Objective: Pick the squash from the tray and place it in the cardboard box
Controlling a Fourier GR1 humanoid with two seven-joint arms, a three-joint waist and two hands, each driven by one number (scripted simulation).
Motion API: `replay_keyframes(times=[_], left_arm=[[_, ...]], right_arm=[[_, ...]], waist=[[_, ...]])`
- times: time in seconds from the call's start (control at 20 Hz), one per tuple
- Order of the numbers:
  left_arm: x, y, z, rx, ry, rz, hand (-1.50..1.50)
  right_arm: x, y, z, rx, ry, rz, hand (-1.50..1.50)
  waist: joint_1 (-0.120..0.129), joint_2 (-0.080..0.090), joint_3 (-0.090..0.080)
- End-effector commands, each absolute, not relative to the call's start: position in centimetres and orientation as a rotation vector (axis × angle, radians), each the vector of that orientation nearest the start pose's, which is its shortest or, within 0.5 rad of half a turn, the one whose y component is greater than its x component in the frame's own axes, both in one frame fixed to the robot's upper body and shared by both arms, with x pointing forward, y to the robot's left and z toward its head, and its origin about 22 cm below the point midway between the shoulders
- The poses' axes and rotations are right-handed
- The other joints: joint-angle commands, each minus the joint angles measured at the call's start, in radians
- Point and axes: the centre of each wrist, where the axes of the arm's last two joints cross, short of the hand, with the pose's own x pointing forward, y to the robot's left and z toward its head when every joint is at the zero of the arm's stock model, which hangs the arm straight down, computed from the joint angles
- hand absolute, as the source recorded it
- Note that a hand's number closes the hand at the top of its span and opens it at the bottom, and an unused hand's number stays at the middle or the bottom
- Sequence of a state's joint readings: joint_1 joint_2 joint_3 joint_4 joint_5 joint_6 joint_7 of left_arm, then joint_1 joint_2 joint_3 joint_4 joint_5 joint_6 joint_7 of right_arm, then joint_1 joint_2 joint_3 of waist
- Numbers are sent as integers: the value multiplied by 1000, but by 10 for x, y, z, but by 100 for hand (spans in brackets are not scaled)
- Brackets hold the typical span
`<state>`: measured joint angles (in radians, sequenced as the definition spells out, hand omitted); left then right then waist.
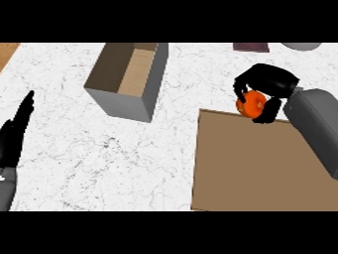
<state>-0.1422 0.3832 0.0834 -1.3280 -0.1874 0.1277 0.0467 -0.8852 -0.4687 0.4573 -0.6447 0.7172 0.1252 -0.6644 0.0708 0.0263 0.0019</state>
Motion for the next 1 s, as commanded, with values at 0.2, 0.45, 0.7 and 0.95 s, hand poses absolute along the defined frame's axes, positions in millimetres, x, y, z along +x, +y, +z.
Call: replay_keyframes(times=[0.2,0.45,0.7,0.95], left_arm=[[286,332,24,599,-1413,-270,0],[287,341,33,616,-1422,-265,0],[285,362,33,612,-1414,-241,0],[269,350,12,598,-1408,-247,0]], right_arm=[[461,-249,135,-653,-1721,1572,150],[468,-241,167,-648,-2066,1425,150],[478,-197,184,-467,-2161,1435,150],[481,-147,202,-281,-2162,1388,150]], waist=[[13,5,1],[-4,-1,1],[-11,-4,-2],[-8,-8,-2]])
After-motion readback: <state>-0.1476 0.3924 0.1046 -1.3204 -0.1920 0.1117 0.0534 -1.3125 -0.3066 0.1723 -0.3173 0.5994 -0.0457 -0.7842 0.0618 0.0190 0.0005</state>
